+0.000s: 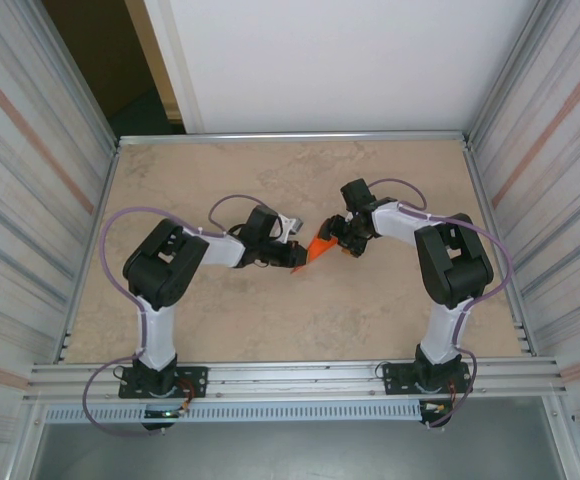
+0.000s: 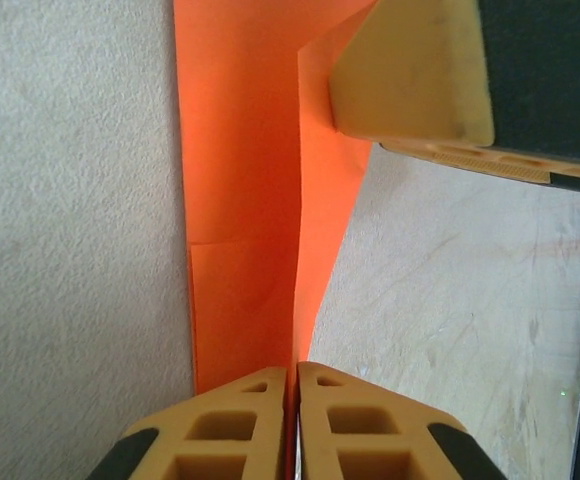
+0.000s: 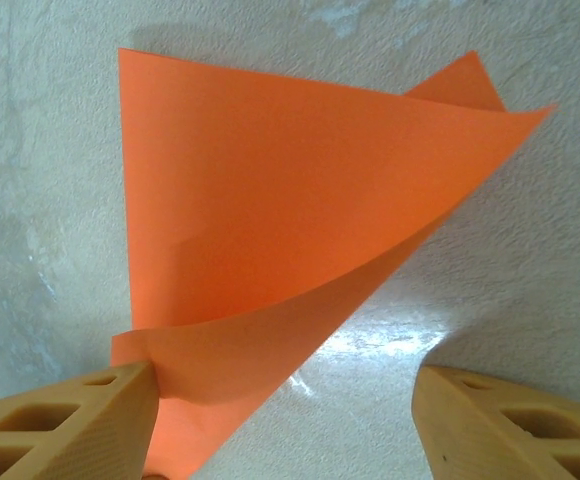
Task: Fold a paper plane with a square sheet of paper (pick it up from the middle)
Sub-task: Fold the wing for the fifth time at the center of the table.
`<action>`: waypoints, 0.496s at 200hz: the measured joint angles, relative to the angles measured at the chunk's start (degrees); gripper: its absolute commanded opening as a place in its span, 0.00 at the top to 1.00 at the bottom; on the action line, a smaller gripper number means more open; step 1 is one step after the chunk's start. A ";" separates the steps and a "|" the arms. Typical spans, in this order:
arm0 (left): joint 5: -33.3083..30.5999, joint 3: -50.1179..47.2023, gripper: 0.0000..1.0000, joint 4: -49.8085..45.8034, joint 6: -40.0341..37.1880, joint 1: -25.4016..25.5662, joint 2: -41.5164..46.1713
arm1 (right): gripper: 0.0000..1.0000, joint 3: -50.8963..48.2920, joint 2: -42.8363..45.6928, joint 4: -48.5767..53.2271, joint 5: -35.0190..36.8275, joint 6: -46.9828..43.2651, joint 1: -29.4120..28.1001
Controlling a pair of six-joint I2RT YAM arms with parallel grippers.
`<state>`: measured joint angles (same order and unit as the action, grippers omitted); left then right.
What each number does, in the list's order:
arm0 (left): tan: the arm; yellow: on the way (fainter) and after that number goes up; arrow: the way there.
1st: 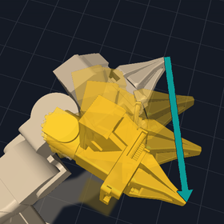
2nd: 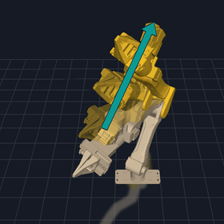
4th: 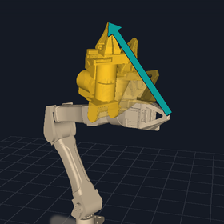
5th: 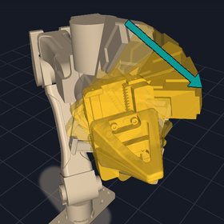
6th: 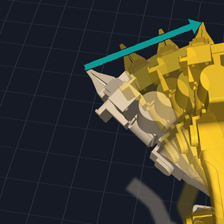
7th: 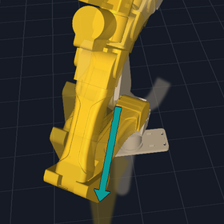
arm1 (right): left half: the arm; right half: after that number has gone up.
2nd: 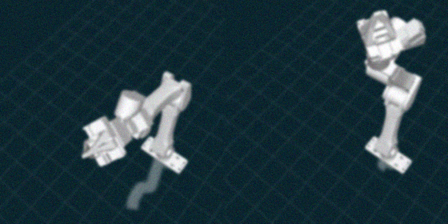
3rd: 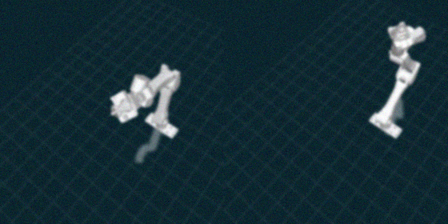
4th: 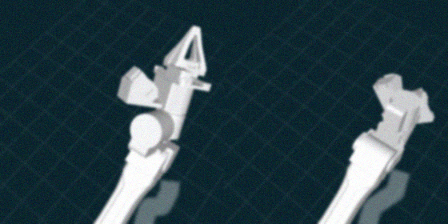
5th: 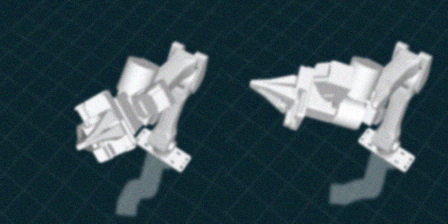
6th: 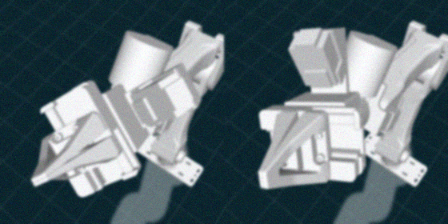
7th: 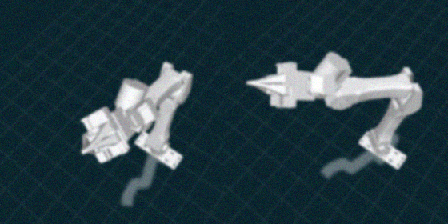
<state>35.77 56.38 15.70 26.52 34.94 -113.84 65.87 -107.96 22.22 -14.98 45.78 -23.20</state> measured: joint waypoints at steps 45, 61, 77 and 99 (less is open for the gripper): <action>3.15 0.52 0.90 0.44 2.34 -1.14 -1.09 | 0.18 -1.88 1.68 -2.75 -2.16 -3.28 0.09; 4.33 0.85 0.91 0.68 3.21 -1.51 -1.75 | 0.18 -3.39 2.64 -4.50 -2.91 -5.20 0.24; 5.79 1.05 0.91 1.01 3.89 -1.92 -2.29 | 0.20 -4.98 3.43 -6.38 -3.65 -6.97 0.46; 7.15 1.11 0.91 1.66 5.03 -2.36 -2.80 | 0.22 -7.15 4.39 -8.96 -4.72 -8.79 1.03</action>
<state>42.92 57.49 17.37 31.55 32.58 -116.64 58.72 -103.57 13.26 -19.70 36.99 -22.17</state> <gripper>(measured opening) 0.088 0.790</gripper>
